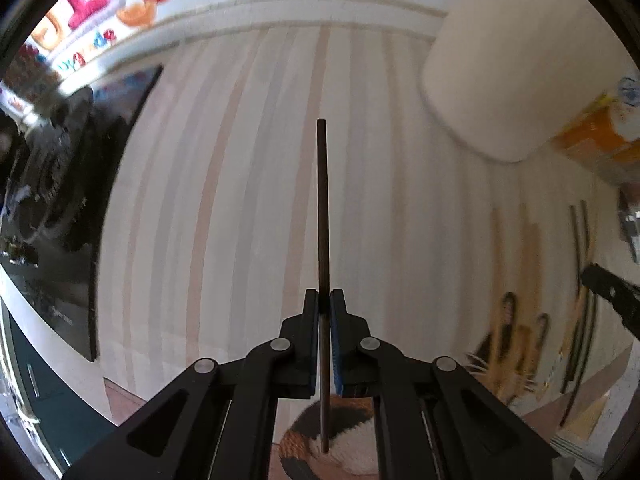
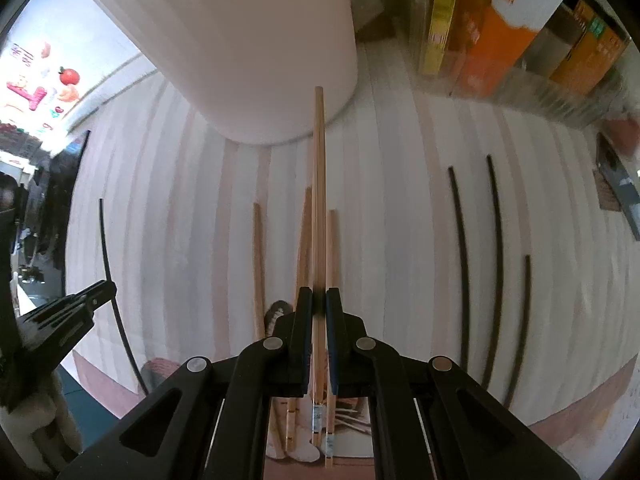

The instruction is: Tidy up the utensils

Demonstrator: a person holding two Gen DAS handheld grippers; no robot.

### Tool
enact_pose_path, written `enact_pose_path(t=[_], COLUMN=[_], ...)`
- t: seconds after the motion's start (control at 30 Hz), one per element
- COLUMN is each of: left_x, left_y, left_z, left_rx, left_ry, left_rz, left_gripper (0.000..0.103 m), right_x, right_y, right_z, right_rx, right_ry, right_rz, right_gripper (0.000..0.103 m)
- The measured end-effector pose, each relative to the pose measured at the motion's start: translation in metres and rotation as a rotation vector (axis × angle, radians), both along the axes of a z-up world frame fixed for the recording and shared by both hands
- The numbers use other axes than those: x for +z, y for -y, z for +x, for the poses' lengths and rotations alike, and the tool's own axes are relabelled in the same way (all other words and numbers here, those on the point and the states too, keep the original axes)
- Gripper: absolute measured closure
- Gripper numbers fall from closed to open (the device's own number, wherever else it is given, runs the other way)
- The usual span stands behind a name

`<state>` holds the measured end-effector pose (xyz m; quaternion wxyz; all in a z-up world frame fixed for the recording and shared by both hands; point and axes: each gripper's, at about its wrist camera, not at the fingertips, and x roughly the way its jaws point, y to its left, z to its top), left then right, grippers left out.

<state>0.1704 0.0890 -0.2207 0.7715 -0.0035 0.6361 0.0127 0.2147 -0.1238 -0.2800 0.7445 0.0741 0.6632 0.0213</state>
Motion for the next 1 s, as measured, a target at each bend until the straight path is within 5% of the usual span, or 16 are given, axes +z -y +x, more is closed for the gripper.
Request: enact_pose_path(t=[0.2, 0.47, 0.8, 1.0], left_x=[0.046, 0.139, 0.293, 0.328], left_y=[0.025, 0.015, 0.035, 0.061], left_z=[-0.018, -0.017, 0.022, 0.065], left_rx=[-0.007, -0.003, -0.055, -0.103], left_ry=[0.117, 0.371, 0.688, 0.757], left_rz=[-0.024, -0.061, -0.178, -0.182], left_gripper=[0.1, 0.101, 0.101, 0.101], right_x=[0.043, 0.124, 0.236, 0.285], right_y=[0.004, 0.008, 0.008, 0.014], right_z=[-0.003, 0.004, 0.051, 0.101], right_rx=[0.038, 0.066, 0.056, 0.023], right_ry=[0.098, 0.277, 0.514, 0.638], right_rz=[0.016, 0.048, 0.127, 0.142], right_gripper=[0.096, 0.096, 0.096, 0.096])
